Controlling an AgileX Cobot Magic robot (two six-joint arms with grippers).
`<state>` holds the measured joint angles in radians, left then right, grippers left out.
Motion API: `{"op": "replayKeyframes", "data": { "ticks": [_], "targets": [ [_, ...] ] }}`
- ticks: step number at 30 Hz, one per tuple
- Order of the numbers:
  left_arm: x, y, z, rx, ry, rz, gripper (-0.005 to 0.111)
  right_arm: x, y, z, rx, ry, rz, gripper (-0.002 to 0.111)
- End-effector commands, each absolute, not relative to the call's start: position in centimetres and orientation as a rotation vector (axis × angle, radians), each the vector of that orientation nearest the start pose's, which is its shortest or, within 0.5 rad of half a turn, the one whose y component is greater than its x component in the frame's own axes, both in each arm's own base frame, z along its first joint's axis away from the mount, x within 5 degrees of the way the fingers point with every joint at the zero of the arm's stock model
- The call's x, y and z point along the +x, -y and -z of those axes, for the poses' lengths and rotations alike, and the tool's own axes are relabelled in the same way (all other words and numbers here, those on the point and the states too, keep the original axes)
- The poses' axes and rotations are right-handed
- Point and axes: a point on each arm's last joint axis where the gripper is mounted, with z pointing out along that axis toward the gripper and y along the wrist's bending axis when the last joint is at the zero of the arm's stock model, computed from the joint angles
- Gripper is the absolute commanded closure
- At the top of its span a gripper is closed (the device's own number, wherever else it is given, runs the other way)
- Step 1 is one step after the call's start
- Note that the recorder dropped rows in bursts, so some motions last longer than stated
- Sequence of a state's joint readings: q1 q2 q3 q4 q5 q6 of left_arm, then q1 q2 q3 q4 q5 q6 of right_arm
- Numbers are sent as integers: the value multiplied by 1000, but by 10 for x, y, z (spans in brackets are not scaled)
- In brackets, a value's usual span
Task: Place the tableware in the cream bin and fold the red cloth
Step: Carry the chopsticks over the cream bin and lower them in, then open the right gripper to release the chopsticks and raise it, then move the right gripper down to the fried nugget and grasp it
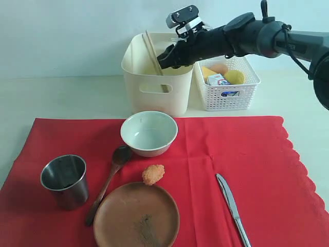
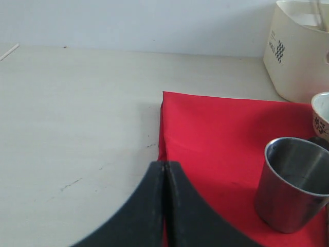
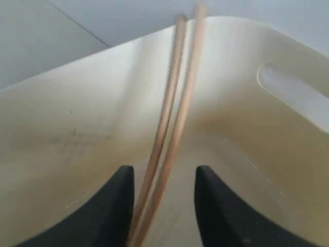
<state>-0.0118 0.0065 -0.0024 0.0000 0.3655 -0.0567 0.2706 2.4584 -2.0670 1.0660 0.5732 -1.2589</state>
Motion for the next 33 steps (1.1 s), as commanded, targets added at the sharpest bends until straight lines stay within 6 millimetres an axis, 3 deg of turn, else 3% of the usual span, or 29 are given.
{"op": "replayKeyframes", "data": {
  "ticks": [1,10,14,18,25,33],
  "targets": [
    [53,1,-181,-50,-1838,56,107,524,-187,-183,-810,-1985,-522,58],
    [53,1,-181,-50,-1838,56,107,504,-183,-255,-770,-1985,-566,57],
    [53,1,-181,-50,-1838,56,107,480,-181,-290,-892,-2013,-594,57],
    [53,1,-181,-50,-1838,56,107,454,-179,-308,-1074,-2055,-642,57],
    [53,1,-181,-50,-1838,56,107,422,-182,-313,-1297,-2145,-686,57],
    [53,1,-181,-50,-1838,56,107,365,-220,-289,-1544,-2191,-675,57]
  ]
}}
